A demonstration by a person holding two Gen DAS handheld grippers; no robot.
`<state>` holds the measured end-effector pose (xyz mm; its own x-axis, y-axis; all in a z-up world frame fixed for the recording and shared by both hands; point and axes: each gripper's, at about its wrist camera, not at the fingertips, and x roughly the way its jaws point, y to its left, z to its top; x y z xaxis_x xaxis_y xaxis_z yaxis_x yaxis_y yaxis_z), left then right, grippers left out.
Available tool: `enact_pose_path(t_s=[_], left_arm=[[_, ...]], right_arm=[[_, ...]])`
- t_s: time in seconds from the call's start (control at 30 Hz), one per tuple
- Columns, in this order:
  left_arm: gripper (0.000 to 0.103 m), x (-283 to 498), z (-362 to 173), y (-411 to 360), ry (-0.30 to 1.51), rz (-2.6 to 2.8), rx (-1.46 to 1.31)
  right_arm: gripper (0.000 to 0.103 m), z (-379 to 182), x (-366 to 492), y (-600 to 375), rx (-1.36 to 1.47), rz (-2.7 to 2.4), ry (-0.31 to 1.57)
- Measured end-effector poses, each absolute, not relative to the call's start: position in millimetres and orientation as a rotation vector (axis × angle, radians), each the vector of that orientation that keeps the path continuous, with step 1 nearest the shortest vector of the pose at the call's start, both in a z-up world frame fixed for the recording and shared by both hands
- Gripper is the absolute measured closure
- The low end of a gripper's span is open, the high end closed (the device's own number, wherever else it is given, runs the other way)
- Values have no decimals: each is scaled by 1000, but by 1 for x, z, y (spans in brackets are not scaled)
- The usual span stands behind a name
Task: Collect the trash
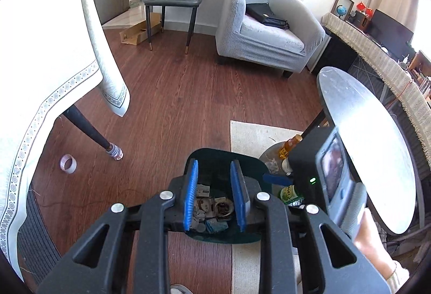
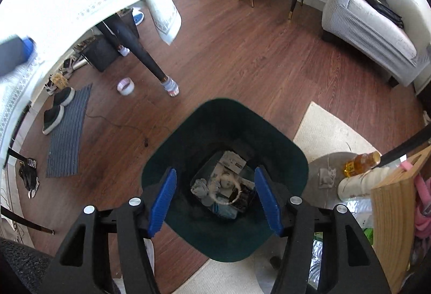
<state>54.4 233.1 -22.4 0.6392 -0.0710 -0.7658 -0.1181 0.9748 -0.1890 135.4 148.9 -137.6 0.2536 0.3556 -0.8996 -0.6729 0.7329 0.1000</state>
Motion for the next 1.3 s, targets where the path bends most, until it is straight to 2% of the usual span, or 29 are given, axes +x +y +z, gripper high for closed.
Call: enact_pose_path(t_s=[0.3, 0.37, 0.43, 0.53, 1.07, 1.17, 1.23, 1.3], left_arm=[[77, 49, -5, 234, 831, 22, -247], [77, 47, 0, 232, 817, 24, -250], [78, 46, 7, 231, 801, 25, -248], [78, 42, 18, 228, 770, 19, -246], [75, 30, 60, 184, 663, 25, -157], [63, 26, 67, 174, 643, 31, -134], [49, 24, 72, 169, 629, 34, -122], [47, 22, 76, 164, 619, 37, -115]], right_arm=[[42, -156, 122, 155, -408, 728, 1155], [48, -154, 119, 155, -412, 738, 1142], [50, -147, 116, 153, -413, 749, 1118], [53, -131, 112, 150, -406, 762, 1074], [53, -11, 102, 88, -283, 741, 817], [53, 8, 99, 63, -246, 707, 771], [53, 19, 95, 44, -226, 678, 742], [45, 25, 91, 21, -205, 643, 723]])
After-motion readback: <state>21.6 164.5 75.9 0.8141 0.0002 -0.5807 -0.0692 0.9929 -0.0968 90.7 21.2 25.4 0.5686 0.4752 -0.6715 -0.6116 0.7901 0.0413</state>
